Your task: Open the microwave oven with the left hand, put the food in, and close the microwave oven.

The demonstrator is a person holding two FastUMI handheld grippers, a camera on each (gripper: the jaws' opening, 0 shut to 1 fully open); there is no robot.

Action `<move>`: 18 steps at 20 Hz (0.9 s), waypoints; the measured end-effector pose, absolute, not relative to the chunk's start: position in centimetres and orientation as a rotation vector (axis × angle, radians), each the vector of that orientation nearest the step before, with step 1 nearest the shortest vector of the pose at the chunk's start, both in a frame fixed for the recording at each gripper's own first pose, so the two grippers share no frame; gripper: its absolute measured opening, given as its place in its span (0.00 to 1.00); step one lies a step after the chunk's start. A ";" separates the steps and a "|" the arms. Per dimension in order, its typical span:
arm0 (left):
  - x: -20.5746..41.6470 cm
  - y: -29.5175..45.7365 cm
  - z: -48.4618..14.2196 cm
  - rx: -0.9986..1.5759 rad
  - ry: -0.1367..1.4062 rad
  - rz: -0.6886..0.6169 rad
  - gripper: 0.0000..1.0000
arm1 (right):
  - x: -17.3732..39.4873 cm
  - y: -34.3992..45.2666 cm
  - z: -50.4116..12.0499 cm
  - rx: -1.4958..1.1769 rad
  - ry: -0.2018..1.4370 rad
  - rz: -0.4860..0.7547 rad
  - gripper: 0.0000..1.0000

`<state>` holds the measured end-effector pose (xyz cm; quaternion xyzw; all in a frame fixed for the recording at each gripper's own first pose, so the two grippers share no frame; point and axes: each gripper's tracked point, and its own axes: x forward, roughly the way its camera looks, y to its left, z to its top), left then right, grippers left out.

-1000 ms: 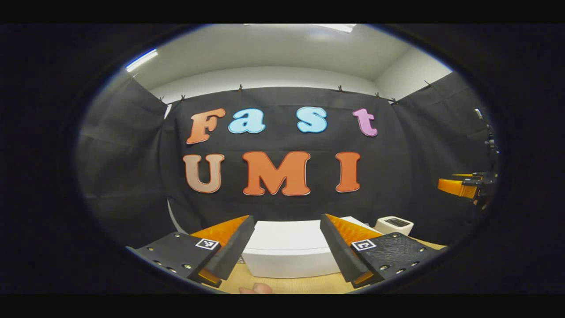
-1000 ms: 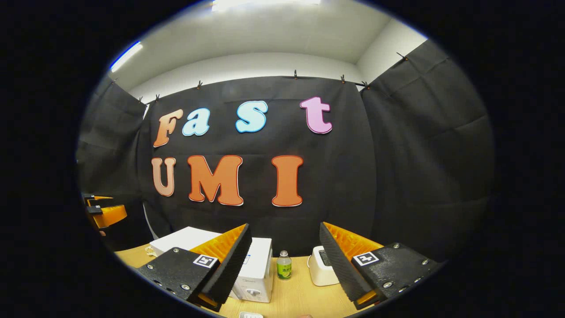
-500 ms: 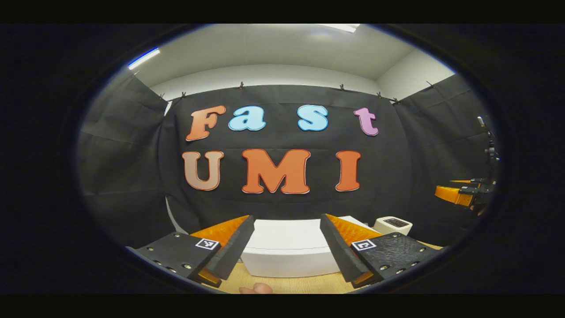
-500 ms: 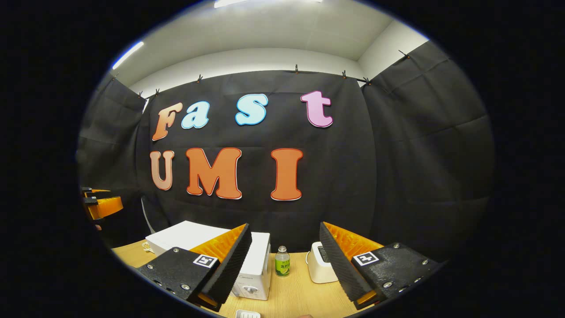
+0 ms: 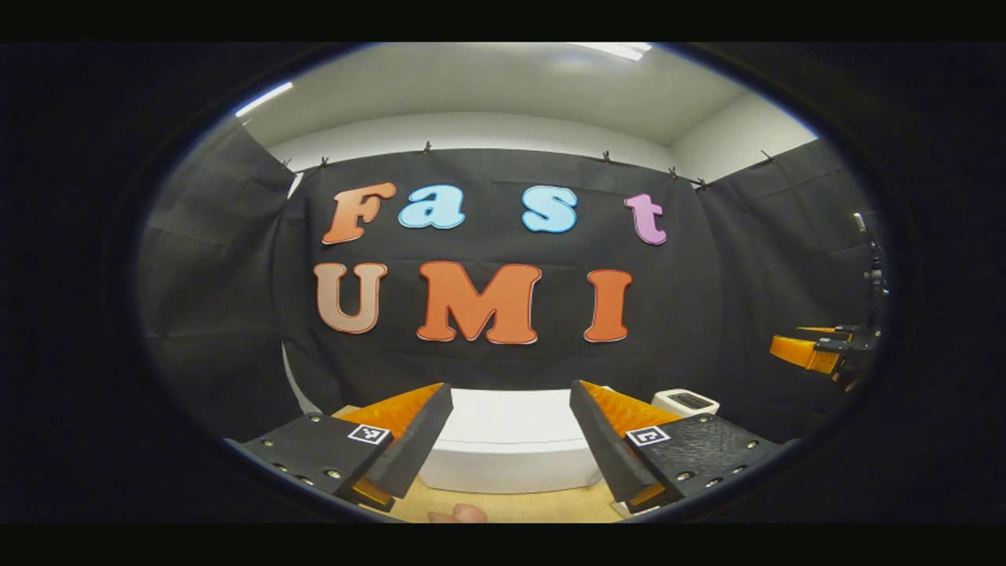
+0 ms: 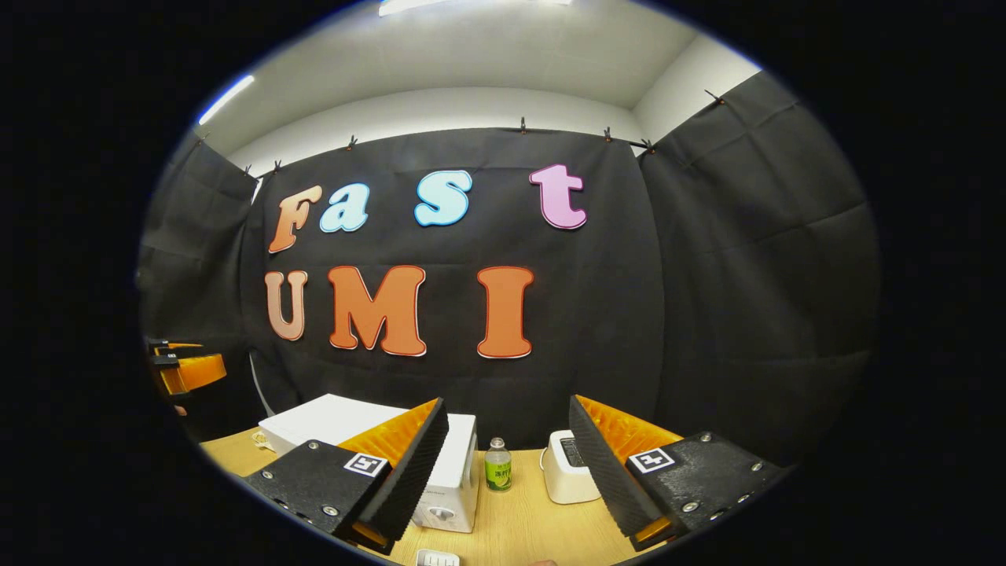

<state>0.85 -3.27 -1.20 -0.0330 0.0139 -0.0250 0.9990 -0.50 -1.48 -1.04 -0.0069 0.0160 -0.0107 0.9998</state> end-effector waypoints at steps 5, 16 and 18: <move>1.5 -8.6 -6.2 -0.108 0.062 -0.132 0.96 | -1.1 -2.6 -1.0 -0.012 0.028 -0.043 0.96; 3.4 -17.8 -19.3 -0.084 0.144 -0.184 0.89 | -2.0 -4.2 -1.8 -0.026 0.045 -0.073 0.96; 3.9 -17.7 -21.1 -0.064 0.150 -0.152 0.93 | -2.1 -4.5 -1.9 -0.024 0.044 -0.078 0.96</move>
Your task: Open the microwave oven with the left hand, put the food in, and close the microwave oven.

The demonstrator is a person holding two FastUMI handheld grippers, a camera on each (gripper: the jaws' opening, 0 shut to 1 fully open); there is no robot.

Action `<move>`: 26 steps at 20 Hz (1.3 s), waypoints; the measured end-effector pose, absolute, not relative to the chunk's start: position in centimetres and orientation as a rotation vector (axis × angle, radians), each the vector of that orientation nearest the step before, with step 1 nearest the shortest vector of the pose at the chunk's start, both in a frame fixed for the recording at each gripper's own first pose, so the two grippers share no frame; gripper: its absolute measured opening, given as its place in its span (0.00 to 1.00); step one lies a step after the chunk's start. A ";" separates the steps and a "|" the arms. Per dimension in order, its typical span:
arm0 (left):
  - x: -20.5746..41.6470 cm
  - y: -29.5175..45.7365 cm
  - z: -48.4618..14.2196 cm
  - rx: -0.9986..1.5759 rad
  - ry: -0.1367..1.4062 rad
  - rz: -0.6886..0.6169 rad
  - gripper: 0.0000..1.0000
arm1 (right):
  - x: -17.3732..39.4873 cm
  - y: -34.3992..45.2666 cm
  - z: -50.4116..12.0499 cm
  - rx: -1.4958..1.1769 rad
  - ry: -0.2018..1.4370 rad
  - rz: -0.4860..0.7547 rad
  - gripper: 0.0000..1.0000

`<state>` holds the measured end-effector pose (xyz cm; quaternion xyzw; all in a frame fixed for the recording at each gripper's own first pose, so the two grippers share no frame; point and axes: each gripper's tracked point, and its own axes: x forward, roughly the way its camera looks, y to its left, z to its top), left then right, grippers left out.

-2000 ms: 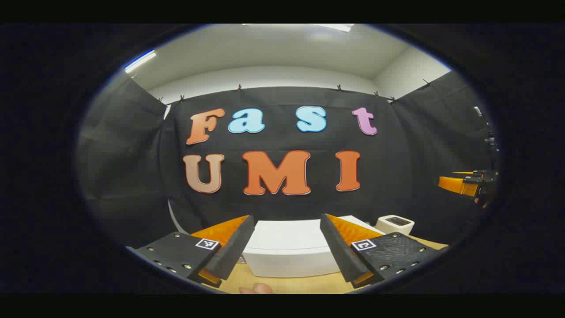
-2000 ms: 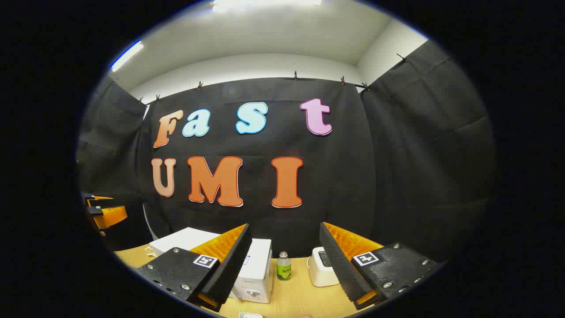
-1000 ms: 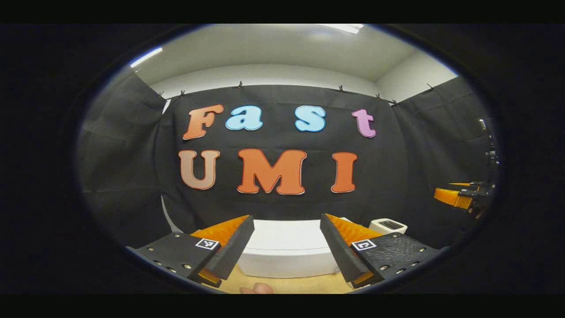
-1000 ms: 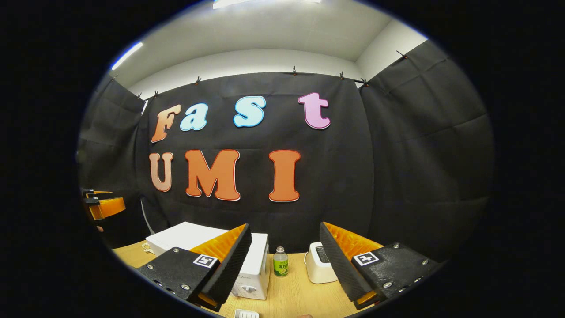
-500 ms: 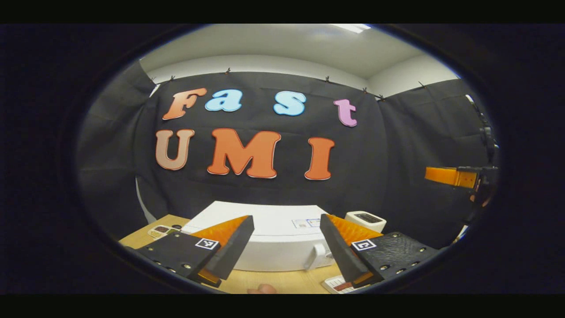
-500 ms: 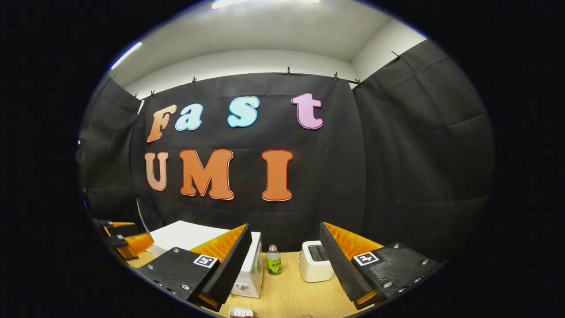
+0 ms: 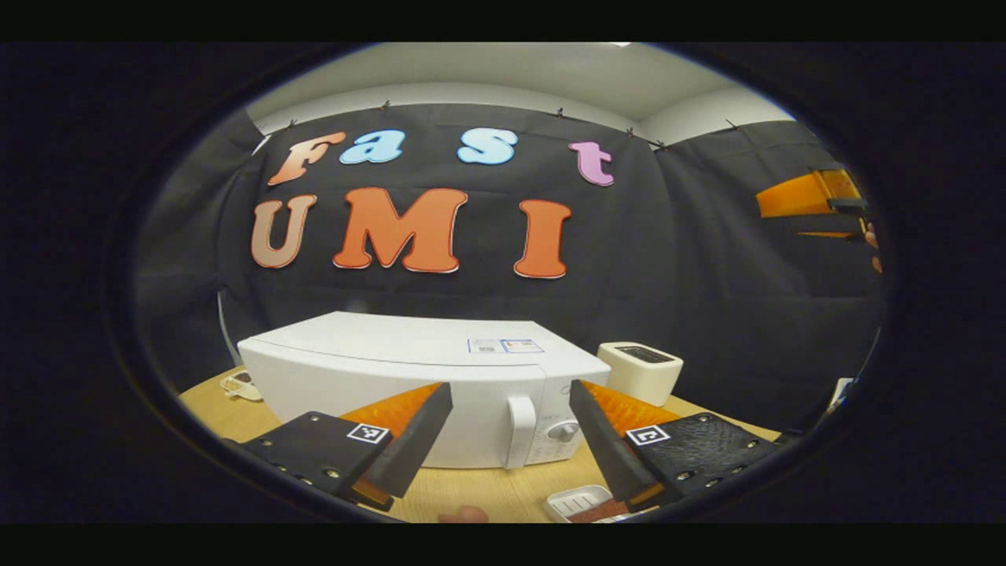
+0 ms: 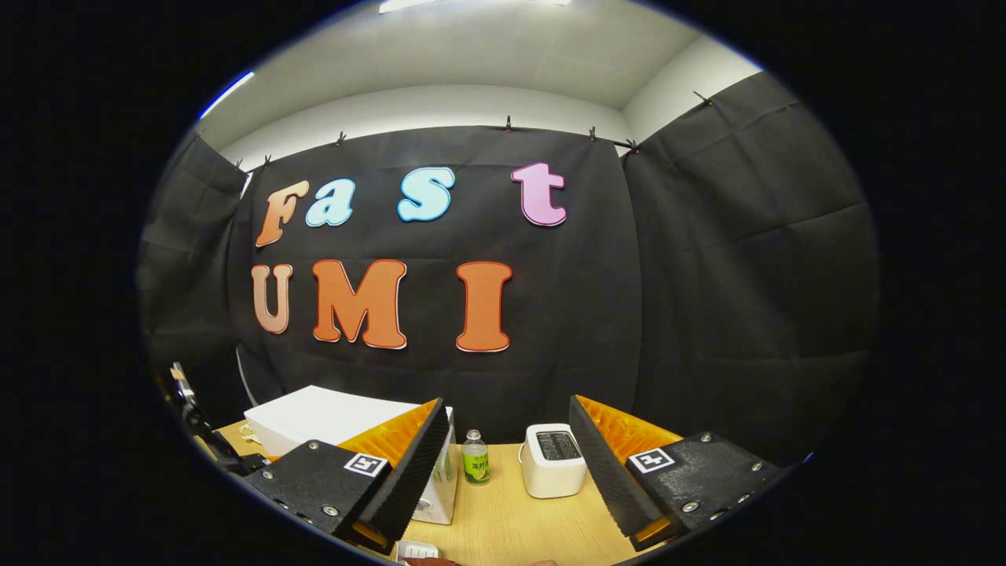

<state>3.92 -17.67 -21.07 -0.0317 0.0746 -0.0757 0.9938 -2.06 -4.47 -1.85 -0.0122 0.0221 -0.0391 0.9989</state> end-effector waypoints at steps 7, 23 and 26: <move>6.2 -18.4 -26.7 -0.029 0.159 -0.116 0.93 | -2.6 -5.4 -2.9 -0.025 0.062 -0.091 0.96; 5.3 -21.0 -31.7 -0.053 0.237 -0.162 0.12 | -3.0 -7.1 -3.6 -0.022 0.062 -0.111 0.96; 2.3 -20.5 -30.9 -0.053 0.222 -0.223 0.03 | -3.0 -7.5 -3.7 -0.025 0.058 -0.117 0.96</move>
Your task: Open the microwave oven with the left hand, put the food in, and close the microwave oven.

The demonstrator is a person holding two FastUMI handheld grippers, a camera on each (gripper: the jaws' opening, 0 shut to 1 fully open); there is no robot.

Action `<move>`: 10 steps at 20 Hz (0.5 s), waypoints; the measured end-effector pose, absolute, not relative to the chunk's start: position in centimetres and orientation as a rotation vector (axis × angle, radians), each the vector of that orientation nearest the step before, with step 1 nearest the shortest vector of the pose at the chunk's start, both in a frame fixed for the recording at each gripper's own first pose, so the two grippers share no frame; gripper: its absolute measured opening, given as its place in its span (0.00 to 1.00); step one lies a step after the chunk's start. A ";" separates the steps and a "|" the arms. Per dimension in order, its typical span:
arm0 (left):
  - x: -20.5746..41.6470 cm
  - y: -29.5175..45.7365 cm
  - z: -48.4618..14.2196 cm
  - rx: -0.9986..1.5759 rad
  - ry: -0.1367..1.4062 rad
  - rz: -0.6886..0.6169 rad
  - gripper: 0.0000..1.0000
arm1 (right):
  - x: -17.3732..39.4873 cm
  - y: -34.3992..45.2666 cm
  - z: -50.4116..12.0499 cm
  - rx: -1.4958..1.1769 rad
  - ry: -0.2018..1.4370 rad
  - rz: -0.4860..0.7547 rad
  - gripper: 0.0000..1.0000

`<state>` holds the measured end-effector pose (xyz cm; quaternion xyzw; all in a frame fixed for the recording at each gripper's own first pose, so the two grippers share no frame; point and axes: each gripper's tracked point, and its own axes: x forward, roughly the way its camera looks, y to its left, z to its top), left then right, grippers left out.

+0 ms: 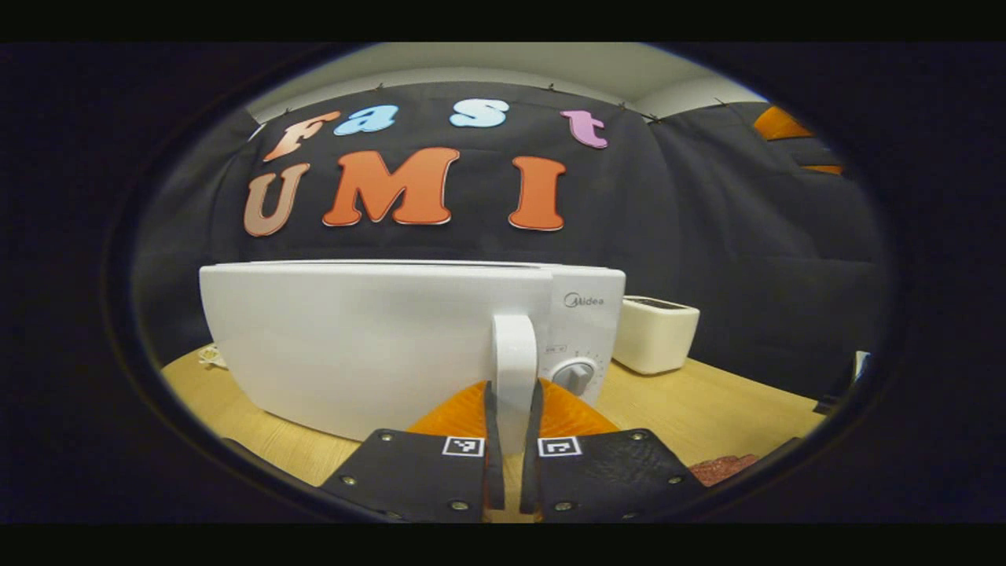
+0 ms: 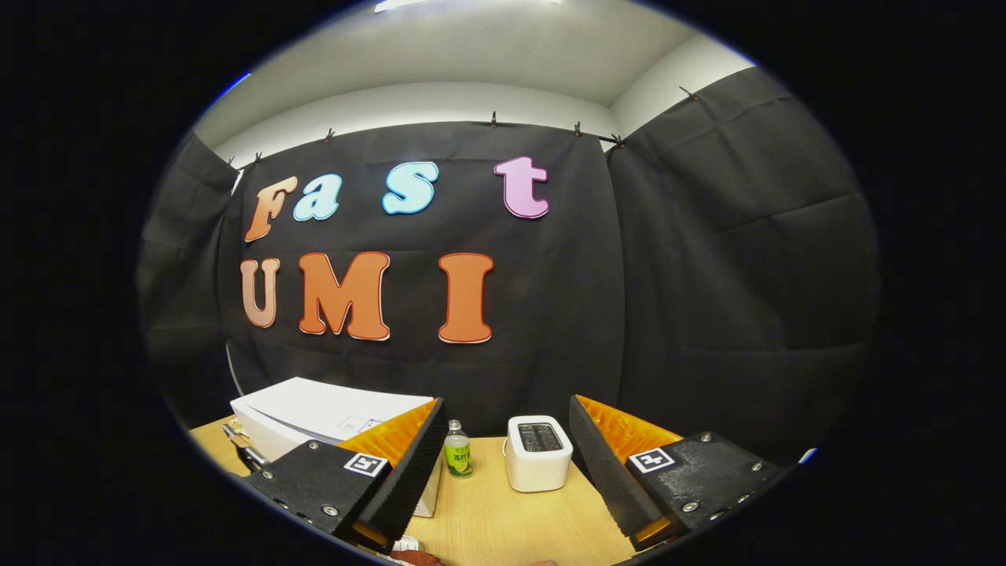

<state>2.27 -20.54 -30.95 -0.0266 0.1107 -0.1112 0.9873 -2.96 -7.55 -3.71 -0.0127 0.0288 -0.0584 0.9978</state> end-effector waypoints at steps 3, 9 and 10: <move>-2.3 -19.3 -30.5 -0.053 0.216 -0.312 0.10 | -2.8 -7.3 -4.4 -0.034 0.064 -0.109 0.96; -9.3 -15.3 -29.3 -0.051 0.235 -0.408 0.02 | -2.2 -6.3 -5.6 -0.028 0.075 -0.086 0.96; -10.2 -14.6 -29.0 -0.046 0.230 -0.414 0.09 | -2.0 -6.1 -5.8 -0.028 0.077 -0.087 0.96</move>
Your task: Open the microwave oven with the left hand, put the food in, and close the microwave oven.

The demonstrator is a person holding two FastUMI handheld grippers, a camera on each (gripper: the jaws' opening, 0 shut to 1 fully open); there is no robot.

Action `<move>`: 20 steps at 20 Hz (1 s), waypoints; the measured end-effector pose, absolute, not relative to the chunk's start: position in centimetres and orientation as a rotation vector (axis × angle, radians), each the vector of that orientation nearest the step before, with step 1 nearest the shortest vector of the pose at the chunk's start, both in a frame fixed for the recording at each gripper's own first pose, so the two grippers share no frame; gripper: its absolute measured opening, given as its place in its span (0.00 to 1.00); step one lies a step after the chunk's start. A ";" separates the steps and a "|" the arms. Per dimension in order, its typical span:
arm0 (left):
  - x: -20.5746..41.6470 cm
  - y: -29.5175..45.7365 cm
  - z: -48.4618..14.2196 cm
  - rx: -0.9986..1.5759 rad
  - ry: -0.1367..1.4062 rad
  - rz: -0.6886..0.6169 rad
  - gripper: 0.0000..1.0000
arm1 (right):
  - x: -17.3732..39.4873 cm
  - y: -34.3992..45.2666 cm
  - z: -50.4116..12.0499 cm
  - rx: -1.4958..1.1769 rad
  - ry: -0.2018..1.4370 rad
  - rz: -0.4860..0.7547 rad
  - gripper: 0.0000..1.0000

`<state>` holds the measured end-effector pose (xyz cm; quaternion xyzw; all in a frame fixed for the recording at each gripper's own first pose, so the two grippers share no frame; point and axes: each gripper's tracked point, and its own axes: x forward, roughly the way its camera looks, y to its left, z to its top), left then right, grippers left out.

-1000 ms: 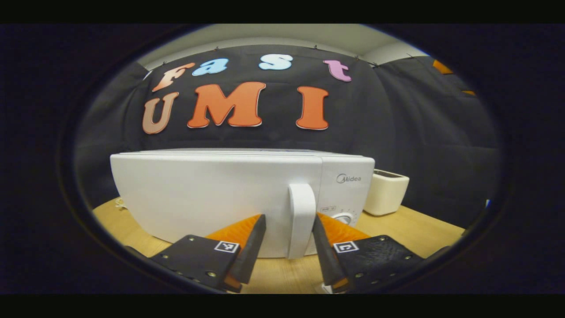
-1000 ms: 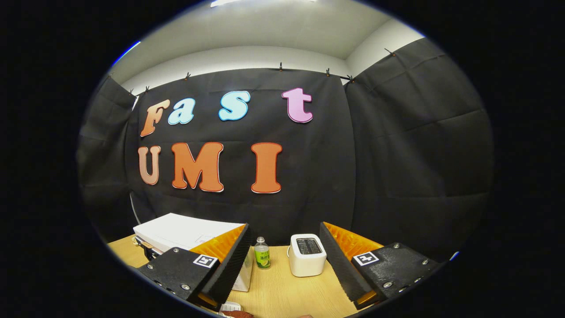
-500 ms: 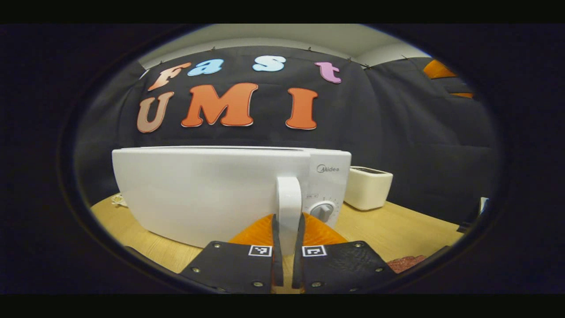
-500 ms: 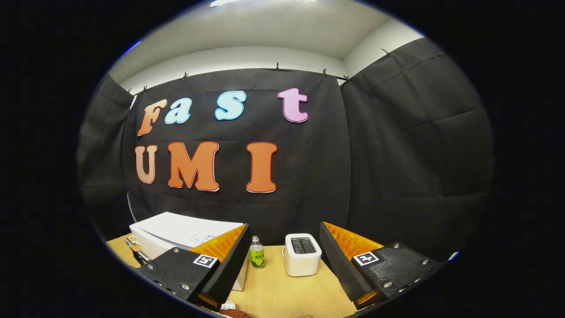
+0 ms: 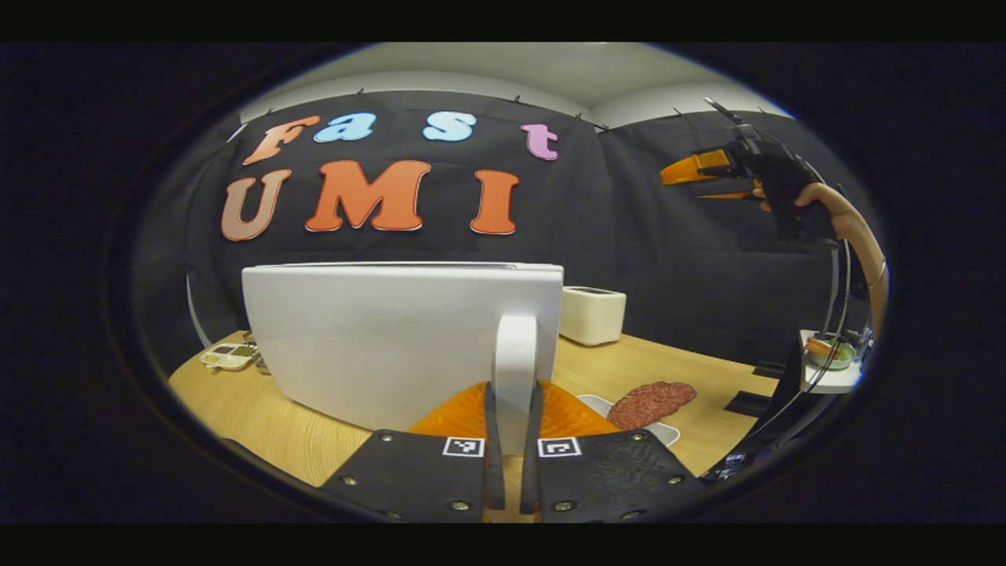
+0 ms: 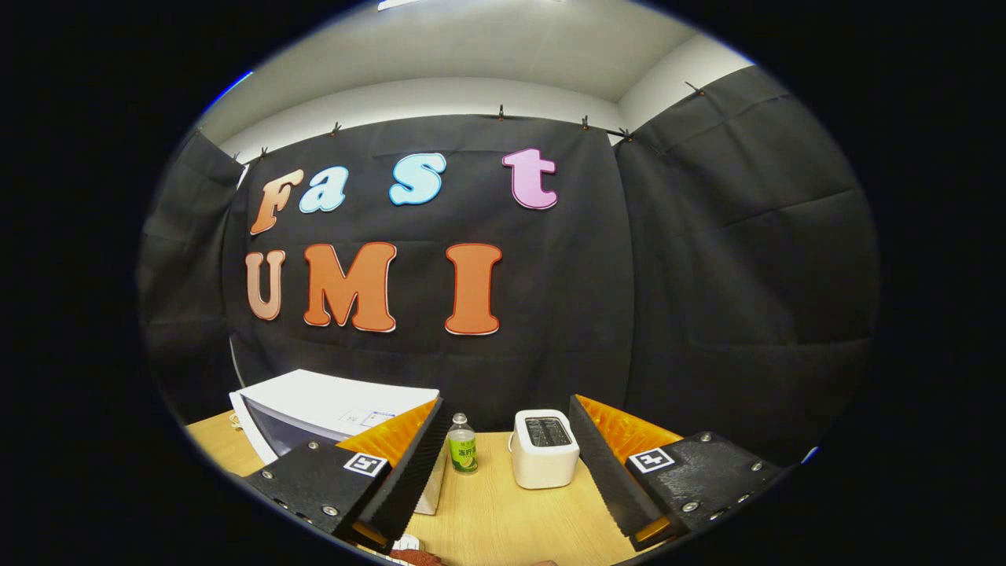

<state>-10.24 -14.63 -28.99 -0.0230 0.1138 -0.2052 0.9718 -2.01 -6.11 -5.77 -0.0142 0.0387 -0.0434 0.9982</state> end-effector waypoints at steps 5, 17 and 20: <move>-14.1 -10.9 -28.6 -0.035 0.229 -0.406 0.09 | -2.0 -5.1 -5.8 -0.020 0.069 -0.074 0.96; -20.7 0.8 -27.6 -0.027 0.232 -0.148 0.02 | -2.5 -0.9 -6.9 -0.010 0.075 -0.002 0.96; -22.2 4.9 -27.3 -0.005 0.230 -0.027 0.12 | -2.7 0.2 -7.4 -0.012 0.078 0.016 0.96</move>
